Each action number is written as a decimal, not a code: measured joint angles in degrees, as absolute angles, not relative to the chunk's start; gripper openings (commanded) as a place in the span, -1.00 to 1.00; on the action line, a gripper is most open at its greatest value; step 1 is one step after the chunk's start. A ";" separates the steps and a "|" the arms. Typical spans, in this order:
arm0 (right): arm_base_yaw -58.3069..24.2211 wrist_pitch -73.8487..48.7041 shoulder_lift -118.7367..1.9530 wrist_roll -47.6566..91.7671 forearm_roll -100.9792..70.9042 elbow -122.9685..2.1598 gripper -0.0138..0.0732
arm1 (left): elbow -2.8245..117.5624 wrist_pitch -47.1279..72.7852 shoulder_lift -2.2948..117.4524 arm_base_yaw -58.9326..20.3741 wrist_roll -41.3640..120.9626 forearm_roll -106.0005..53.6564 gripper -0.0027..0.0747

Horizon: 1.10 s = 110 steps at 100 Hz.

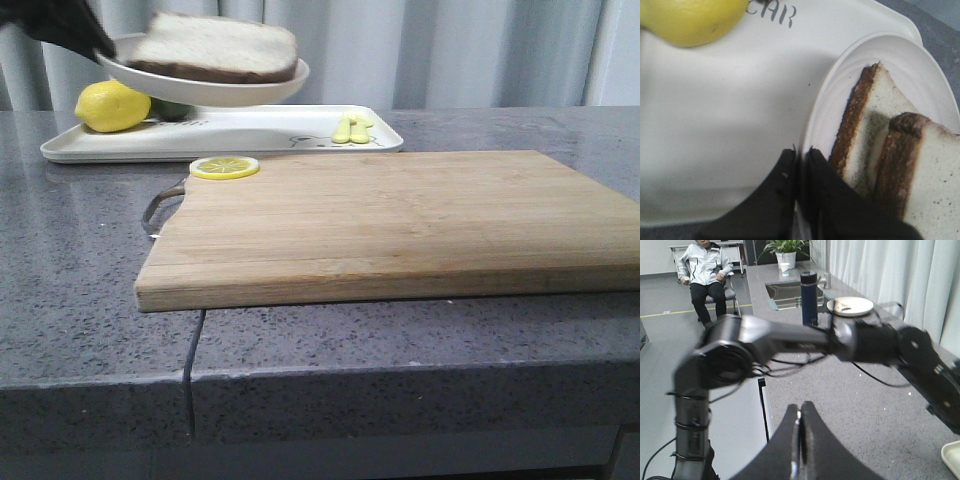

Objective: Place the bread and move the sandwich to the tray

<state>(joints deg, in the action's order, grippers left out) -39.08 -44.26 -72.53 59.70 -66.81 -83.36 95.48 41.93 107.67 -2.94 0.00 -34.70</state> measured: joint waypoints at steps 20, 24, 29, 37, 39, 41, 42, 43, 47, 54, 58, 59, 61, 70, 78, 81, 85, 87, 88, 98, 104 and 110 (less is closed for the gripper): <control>-39.08 -44.46 -70.64 59.17 -66.81 -83.36 -0.82 | 105.05 42.06 117.70 -3.86 0.00 -35.16 -0.98; -39.08 -44.55 -70.59 59.06 -66.81 -83.36 -0.82 | 106.59 42.06 119.30 -3.86 0.00 -35.16 -0.98; -39.08 -44.71 -70.59 58.94 -66.81 -83.36 -0.82 | 108.06 41.95 120.93 -3.86 0.00 -35.16 -0.98; -39.08 -44.85 -70.59 58.85 -66.72 -83.36 -0.82 | 109.70 41.81 122.95 -3.86 0.00 -35.16 -0.98; -39.08 -44.90 -70.59 58.85 -66.72 -83.36 -0.82 | 109.93 41.72 123.40 -3.86 0.00 -35.16 -0.98; -39.08 -44.99 -70.59 58.85 -66.72 -83.36 -0.82 | 110.06 41.72 123.65 -3.86 0.00 -35.16 -0.98; -39.08 -45.11 -70.59 58.85 -66.72 -83.36 -0.82 | 110.18 41.56 123.86 -3.86 0.00 -35.16 -0.98; -39.08 -45.06 -70.59 58.85 -66.72 -83.36 -0.82 | 110.19 41.57 124.13 -3.86 0.00 -35.16 -0.98; -39.08 -45.29 -70.59 58.72 -66.72 -83.36 -0.82 | 110.41 41.04 124.62 -3.86 0.00 -35.16 -0.98; -39.08 -45.89 -70.59 58.22 -66.72 -83.36 -0.82 | 110.65 40.62 125.49 -3.86 0.00 -35.28 -0.98; -39.08 -46.35 -70.59 57.97 -66.68 -83.36 -0.82 | 110.65 40.52 125.76 -3.86 0.00 -35.28 -0.98; -39.08 -46.61 -70.59 57.89 -66.68 -83.36 -0.82 | 110.65 40.52 125.75 -3.86 0.00 -35.38 -0.98; -39.08 -47.03 -70.59 57.76 -66.68 -83.36 -0.82 | 110.65 40.52 125.88 -3.86 0.00 -35.36 -0.98; -39.08 -48.38 -70.59 57.42 -66.46 -83.36 -0.82 | 110.65 40.52 125.97 -3.60 0.00 -35.49 -0.88; -39.08 -48.77 -70.50 57.28 -65.49 -83.36 -0.82 | 110.65 40.34 125.97 -3.24 0.00 -35.81 -0.59; -39.08 -48.77 -70.50 57.29 -64.73 -83.36 -0.82 | 110.65 40.24 125.97 -3.14 0.00 -35.78 -0.47; -39.08 -48.77 -70.50 57.29 -63.75 -83.36 -0.82 | 110.65 40.01 125.97 -2.87 0.00 -36.01 -0.32; -39.08 -48.77 -70.50 57.29 -63.09 -83.36 -0.82 | 110.65 40.03 125.97 -2.75 0.00 -36.13 -0.28; -39.08 -48.77 -70.50 57.29 -62.64 -83.36 -0.82 | 110.65 40.03 125.97 -2.74 0.00 -36.14 -0.25; -39.08 -48.89 -70.50 57.25 -59.51 -83.36 -0.82 | 110.74 40.79 125.75 -2.49 0.00 -36.23 -0.29; -39.08 -48.89 -70.34 57.16 -57.71 -82.96 -0.82 | 110.74 41.74 125.17 -2.36 0.00 -36.23 -0.50; -39.08 -48.15 -69.79 57.16 -55.53 -81.72 -0.82 | 110.74 42.64 124.16 -2.36 0.00 -36.23 -0.77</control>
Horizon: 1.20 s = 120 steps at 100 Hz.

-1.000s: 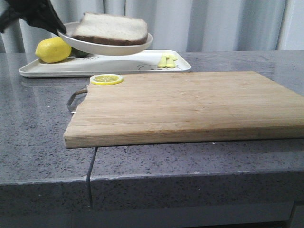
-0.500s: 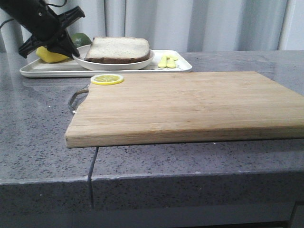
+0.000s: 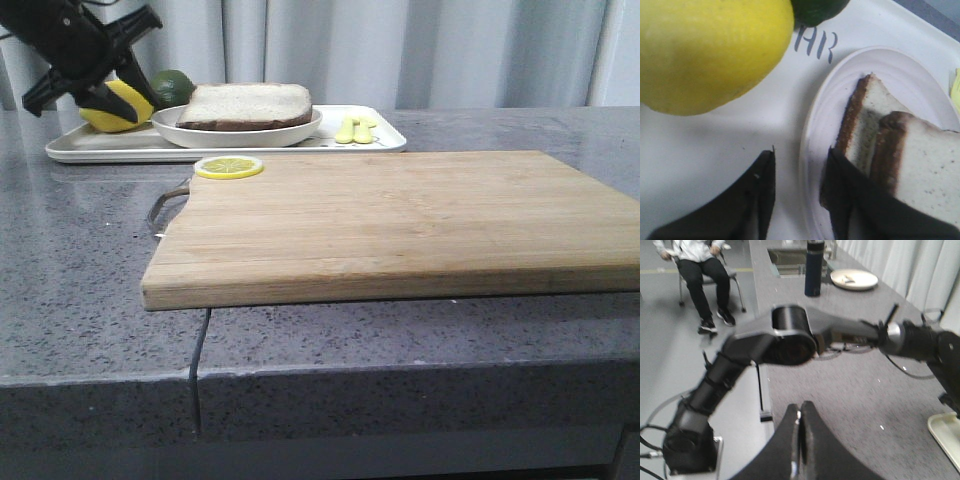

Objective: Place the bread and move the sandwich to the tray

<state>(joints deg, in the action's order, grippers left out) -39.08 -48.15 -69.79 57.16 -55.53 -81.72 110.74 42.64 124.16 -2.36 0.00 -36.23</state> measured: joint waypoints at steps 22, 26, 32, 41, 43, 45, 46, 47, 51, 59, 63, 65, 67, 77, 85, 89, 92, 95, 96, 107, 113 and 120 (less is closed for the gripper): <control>-39.08 -38.24 -63.48 57.16 -48.43 -69.15 -0.82 | 110.62 45.98 119.00 -2.36 0.56 -32.95 -0.98; -39.08 -35.28 -61.40 57.16 -48.26 -66.39 -0.82 | 110.49 46.37 117.54 -2.36 0.61 -31.90 -0.98; -39.08 -31.16 -58.26 57.16 -47.94 -61.18 -0.82 | 109.70 46.65 115.23 -2.36 0.70 -30.50 -0.98; -39.08 -24.46 -52.30 57.16 -47.84 -53.65 -0.82 | 108.01 46.88 110.80 -2.36 0.70 -28.69 -0.98; -39.08 -22.87 -50.89 57.16 -47.84 -51.96 -0.82 | 107.39 46.88 109.63 -2.36 0.70 -28.35 -0.98; -39.08 -21.42 -49.44 57.16 -47.84 -50.28 -0.82 | 106.66 46.88 108.42 -2.36 0.70 -28.00 -0.98; -39.08 -20.96 -48.97 57.16 -47.84 -49.71 -0.82 | 106.11 46.88 107.98 -2.36 0.70 -27.87 -0.98; -39.08 -20.01 -48.00 57.16 -47.84 -49.16 -0.82 | 105.84 46.78 107.11 -2.36 0.74 -27.61 -0.98; -39.08 -17.63 -45.16 57.16 -47.84 -45.81 -0.82 | 104.02 46.58 104.87 -2.36 0.74 -27.09 -0.98; -39.08 -12.47 -40.02 57.12 -47.94 -39.30 -0.82 | 99.97 45.45 99.16 -2.36 0.83 -26.37 -0.98; -39.08 -10.28 -37.33 57.12 -48.17 -36.71 -0.82 | 97.43 44.82 96.11 -2.36 0.95 -26.08 -0.98; -39.08 -9.62 -35.99 57.12 -48.30 -35.18 -0.82 | 96.07 44.54 95.08 -2.36 1.09 -26.11 -0.98; -39.08 -8.69 -35.08 57.12 -48.46 -33.72 -0.82 | 94.66 44.27 93.52 -2.36 1.37 -26.00 -0.98; -39.08 -4.56 -28.73 57.03 -49.97 -27.67 -0.82 | 87.47 42.44 85.42 -2.36 3.13 -25.88 -0.98; -39.08 -2.22 -24.88 57.03 -52.24 -23.40 -0.82 | 81.09 40.86 79.33 -2.36 3.91 -25.88 -0.98; -39.08 -1.27 -23.01 57.03 -53.38 -21.87 -0.82 | 77.42 39.97 75.98 -2.36 4.03 -25.88 -0.98; -39.08 -0.73 -21.87 57.03 -54.55 -20.43 -0.82 | 74.91 39.26 73.74 -2.36 4.03 -25.84 -0.98; -39.08 -0.42 -20.55 57.03 -55.40 -19.36 -0.82 | 71.73 38.58 71.51 -2.36 4.12 -25.84 -0.98; -39.08 0.00 -20.29 57.03 -55.57 -19.10 -0.82 | 71.11 38.16 70.37 -2.36 4.24 -25.74 -0.98; -39.08 0.66 -17.25 56.99 -56.96 -15.47 -0.82 | 61.16 35.61 61.96 -2.36 4.25 -25.75 -0.98; -39.08 1.22 -16.50 56.99 -57.15 -14.10 -0.82 | 56.57 34.75 56.96 -2.36 4.25 -25.75 -0.98; -39.08 1.63 -16.28 56.99 -57.40 -13.24 -0.82 | 51.23 34.48 51.53 -2.36 4.25 -25.75 -0.98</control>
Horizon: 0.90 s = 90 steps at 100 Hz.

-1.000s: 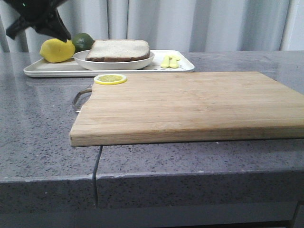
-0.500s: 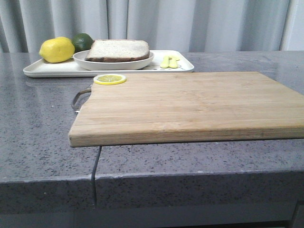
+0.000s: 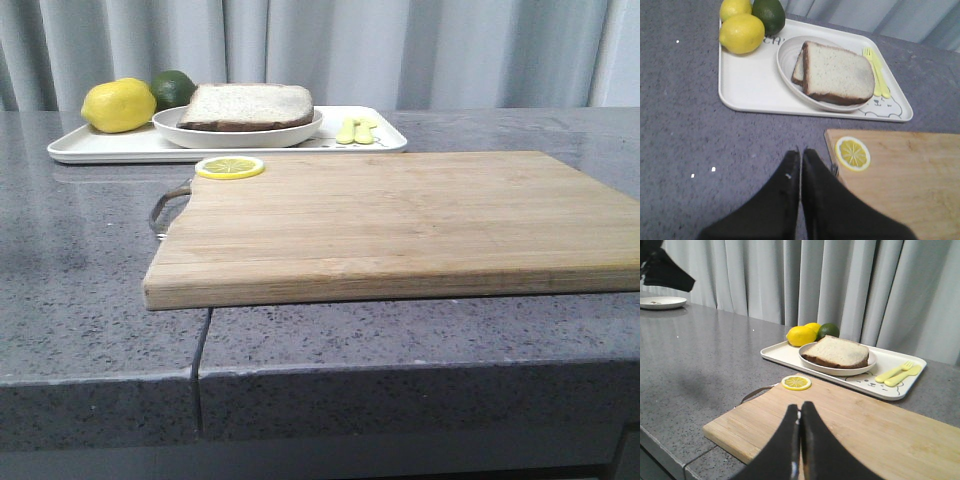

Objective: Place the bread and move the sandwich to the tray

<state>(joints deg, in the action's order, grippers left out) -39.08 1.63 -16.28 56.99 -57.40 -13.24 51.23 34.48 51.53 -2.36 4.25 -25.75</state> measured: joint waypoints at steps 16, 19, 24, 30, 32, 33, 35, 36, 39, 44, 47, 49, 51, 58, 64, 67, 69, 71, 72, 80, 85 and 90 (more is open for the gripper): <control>-39.08 2.11 -16.19 56.99 -57.62 -12.70 -0.82 | 40.61 34.48 39.06 -2.36 4.25 -25.75 -0.98; -39.08 2.11 -16.19 56.99 -57.62 -12.66 -0.82 | 39.03 34.48 36.79 -2.36 4.25 -25.75 -0.98; -39.08 2.11 -16.19 56.86 -57.62 -12.57 -0.82 | 36.56 34.59 32.83 -2.36 4.25 -25.75 -0.98; -39.08 2.11 -16.19 56.86 -57.62 -12.57 -0.82 | 33.74 34.87 28.01 -2.36 4.25 -25.75 -0.98; -39.08 2.11 -16.19 56.86 -57.62 -12.57 -0.82 | 32.92 35.13 26.47 -2.36 4.25 -25.75 -0.98; -39.08 2.11 -16.19 56.86 -57.62 -12.57 -0.82 | 32.67 35.14 25.96 -2.36 4.25 -25.75 -0.98; -39.08 2.11 -16.19 56.86 -57.62 -12.57 -0.82 | 31.92 35.46 24.47 -2.36 4.25 -25.75 -0.98; -39.08 2.11 -16.19 56.86 -57.62 -12.57 -0.82 | 31.46 35.56 23.98 -2.36 4.25 -25.75 -0.98; -39.08 2.11 -16.19 56.86 -57.62 -12.57 -0.82 | 30.61 36.30 21.62 -2.36 4.25 -25.75 -0.98; -39.08 2.11 -16.19 56.86 -57.62 -12.57 -0.82 | 29.49 38.09 18.62 -2.36 4.25 -25.75 -0.98; -39.08 2.11 -16.19 56.86 -57.62 -12.57 -0.82 | 29.05 39.49 17.04 -2.36 4.33 -25.75 -0.98; -39.08 2.11 -16.19 56.86 -57.72 -12.57 -0.82 | 28.90 40.62 15.95 -2.36 4.33 -25.75 -0.98; -39.08 2.11 -16.19 56.86 -57.64 -12.57 -0.82 | 28.59 41.67 14.94 -2.36 4.33 -25.75 -0.98; -39.08 2.11 -16.19 56.86 -57.64 -12.57 -0.82 | 28.08 44.55 12.11 -2.36 4.33 -25.75 -0.98; -39.08 2.11 -16.19 56.86 -57.74 -12.57 -0.82 | 27.75 45.99 10.58 -2.36 4.33 -25.75 -0.98; -39.08 2.11 -16.19 56.86 -57.74 -12.57 -0.82 | 27.70 46.42 9.93 -2.36 4.33 -25.75 -0.98; -39.08 2.11 -16.19 56.86 -57.74 -12.57 -0.82 | 27.70 46.56 9.66 -2.36 4.33 -25.75 -0.98; -39.08 2.11 -16.19 56.86 -57.74 -12.57 -0.82 | 27.70 46.70 9.53 -2.36 4.33 -25.75 -0.98; -39.08 2.11 -16.19 56.86 -57.74 -12.57 -0.82 | 27.70 46.70 9.42 -2.36 4.33 -25.75 -0.98; -39.08 2.15 -16.19 56.86 -57.74 -12.57 -0.82 | 27.60 46.93 9.33 -2.36 4.33 -25.75 -0.98; -39.08 2.15 -16.19 56.86 -57.74 -12.57 -0.82 | 27.61 46.93 9.33 -2.36 4.33 -25.75 -0.98; -39.08 2.15 -16.19 56.86 -57.74 -12.57 -0.82 | 27.57 46.93 9.33 -2.36 4.33 -25.75 -0.98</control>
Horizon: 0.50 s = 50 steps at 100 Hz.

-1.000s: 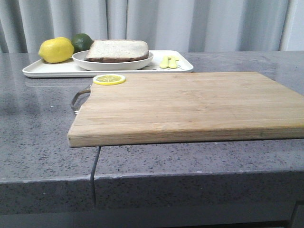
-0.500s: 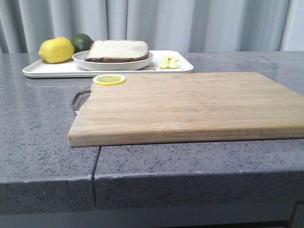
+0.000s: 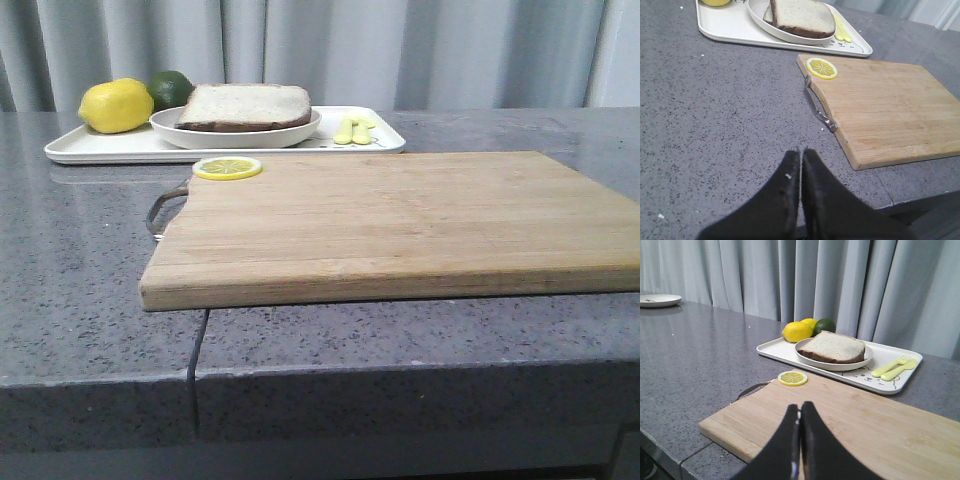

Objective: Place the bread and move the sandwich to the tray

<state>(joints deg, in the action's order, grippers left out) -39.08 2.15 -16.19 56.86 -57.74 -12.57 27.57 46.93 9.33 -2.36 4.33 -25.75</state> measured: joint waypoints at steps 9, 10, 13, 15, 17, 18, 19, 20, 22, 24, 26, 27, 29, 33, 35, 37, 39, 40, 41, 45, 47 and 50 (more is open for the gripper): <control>-39.08 2.15 -16.19 56.86 -57.74 -12.57 -0.82 | 27.37 47.06 9.33 -2.36 4.33 -25.75 -0.98; -39.08 2.15 -16.19 56.86 -57.74 -12.57 -0.82 | 27.43 47.06 9.33 -2.36 4.33 -25.75 -0.98; -39.08 2.15 -16.19 56.86 -57.74 -12.57 -0.82 | 27.43 47.06 9.33 -2.36 4.33 -25.75 -0.98; -39.08 2.15 -16.19 56.86 -57.74 -12.57 -0.82 | 27.43 47.06 9.33 -2.36 4.33 -25.75 -0.98; -39.08 2.15 -16.19 56.86 -57.74 -12.57 -0.82 | 27.43 47.06 9.33 -2.36 4.33 -25.75 -0.98; -39.08 2.15 -16.19 56.86 -57.74 -12.57 -0.82 | 27.43 47.06 9.33 -2.36 4.33 -25.75 -0.98; -39.08 2.15 -16.19 56.86 -57.74 -12.57 -0.82 | 27.43 47.06 9.33 -2.36 4.33 -25.75 -0.98; -39.08 2.15 -16.19 56.86 -57.74 -12.57 -0.82 | 27.43 47.06 9.33 -2.36 4.33 -25.75 -0.98; -39.08 2.15 -16.19 56.86 -57.74 -12.57 -0.82 | 27.33 47.06 9.33 -2.36 4.33 -25.75 -0.98; -39.08 2.15 -16.19 56.86 -57.74 -12.57 -0.82 | 27.34 47.06 9.33 -2.36 4.33 -25.71 -0.98; -39.08 2.15 -16.19 56.86 -57.74 -12.57 -0.82 | 27.21 47.06 9.33 -2.36 4.33 -25.49 -0.98; -39.08 2.15 -16.19 56.86 -57.74 -12.57 -0.82 | 27.07 47.06 9.33 -2.36 4.33 -25.38 -0.98; -39.08 2.15 -16.19 56.86 -57.74 -12.57 -0.82 | 26.94 46.70 9.33 -2.36 4.33 -25.04 -0.98; -39.08 2.15 -16.19 56.86 -57.74 -12.57 -0.82 | 26.32 45.46 9.21 -2.36 4.33 -23.55 -0.98; -39.08 2.15 -16.19 56.86 -57.74 -12.57 -0.82 | 25.94 44.79 9.21 -2.36 4.33 -22.41 -0.98; -39.08 2.15 -16.19 56.86 -57.74 -12.57 -0.82 | 25.48 43.65 9.08 -2.36 4.33 -21.48 -0.98; -39.08 2.15 -16.19 56.86 -57.74 -12.57 -0.82 | 25.13 42.24 8.90 -2.36 4.33 -20.00 -0.98; -39.08 2.15 -16.19 56.86 -57.74 -12.57 -0.82 | 24.76 41.18 8.80 -2.36 4.33 -19.01 -0.98; -39.08 2.15 -16.19 56.86 -57.74 -12.57 -0.82 | 24.55 40.63 8.65 -2.36 4.33 -18.51 -0.98; -39.08 2.15 -16.19 56.86 -57.74 -12.57 -0.82 | 23.14 36.74 8.06 -2.36 4.33 -15.85 -0.98; -39.08 2.15 -16.19 56.86 -57.74 -12.57 -0.82 | 22.30 34.48 7.70 -2.36 4.33 -14.67 -0.98; -39.08 2.15 -16.19 56.86 -57.74 -12.57 -0.82 | 21.02 31.28 7.15 -2.36 4.37 -13.13 -0.98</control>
